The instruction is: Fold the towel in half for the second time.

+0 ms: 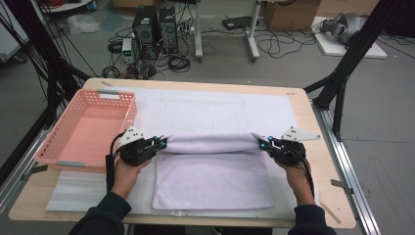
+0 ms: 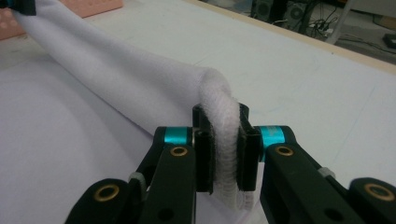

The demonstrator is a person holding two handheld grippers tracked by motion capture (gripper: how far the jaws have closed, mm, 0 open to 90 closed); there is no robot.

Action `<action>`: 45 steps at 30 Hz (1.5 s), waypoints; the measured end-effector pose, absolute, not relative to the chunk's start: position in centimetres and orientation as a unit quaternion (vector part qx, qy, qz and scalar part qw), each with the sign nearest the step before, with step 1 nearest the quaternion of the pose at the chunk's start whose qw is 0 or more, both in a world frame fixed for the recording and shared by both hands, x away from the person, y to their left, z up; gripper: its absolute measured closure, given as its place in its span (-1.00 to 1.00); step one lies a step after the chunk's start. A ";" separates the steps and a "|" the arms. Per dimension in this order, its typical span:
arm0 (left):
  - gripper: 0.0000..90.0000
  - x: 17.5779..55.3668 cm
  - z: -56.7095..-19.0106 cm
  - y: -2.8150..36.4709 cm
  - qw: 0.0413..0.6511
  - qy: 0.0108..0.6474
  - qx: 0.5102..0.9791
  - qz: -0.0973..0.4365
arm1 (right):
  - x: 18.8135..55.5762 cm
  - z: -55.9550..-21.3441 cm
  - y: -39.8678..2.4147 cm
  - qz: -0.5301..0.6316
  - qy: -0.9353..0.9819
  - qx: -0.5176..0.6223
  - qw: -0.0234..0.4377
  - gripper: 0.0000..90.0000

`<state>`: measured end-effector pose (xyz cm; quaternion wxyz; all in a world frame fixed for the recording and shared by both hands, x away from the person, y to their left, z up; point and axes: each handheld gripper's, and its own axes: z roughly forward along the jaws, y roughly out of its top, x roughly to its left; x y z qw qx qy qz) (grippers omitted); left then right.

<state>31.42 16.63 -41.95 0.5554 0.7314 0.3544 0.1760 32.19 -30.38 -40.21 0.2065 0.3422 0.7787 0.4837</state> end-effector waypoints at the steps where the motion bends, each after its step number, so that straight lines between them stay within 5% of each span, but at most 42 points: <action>1: 0.84 31.0 -42.0 16.6 0.554 0.350 0.734 0.176 | 31.8 -40.4 -30.5 0.485 0.778 0.343 0.205 0.80; 23: 0.83 22.6 -43.2 17.5 0.559 0.267 0.772 0.140 | 22.0 -42.9 -32.4 0.511 0.765 0.341 0.192 0.75; 39: 0.81 20.8 -44.2 18.4 0.540 0.268 0.791 0.107 | 21.1 -43.8 -32.9 0.498 0.799 0.315 0.120 0.61; 42: 0.54 20.4 -43.8 18.7 0.538 0.291 0.785 0.104 | 20.6 -43.2 -33.4 0.501 0.795 0.330 0.089 0.28; 45: 0.11 20.5 -42.7 19.5 0.569 0.321 0.748 0.119 | 19.8 -41.9 -34.9 0.524 0.782 0.332 0.067 0.20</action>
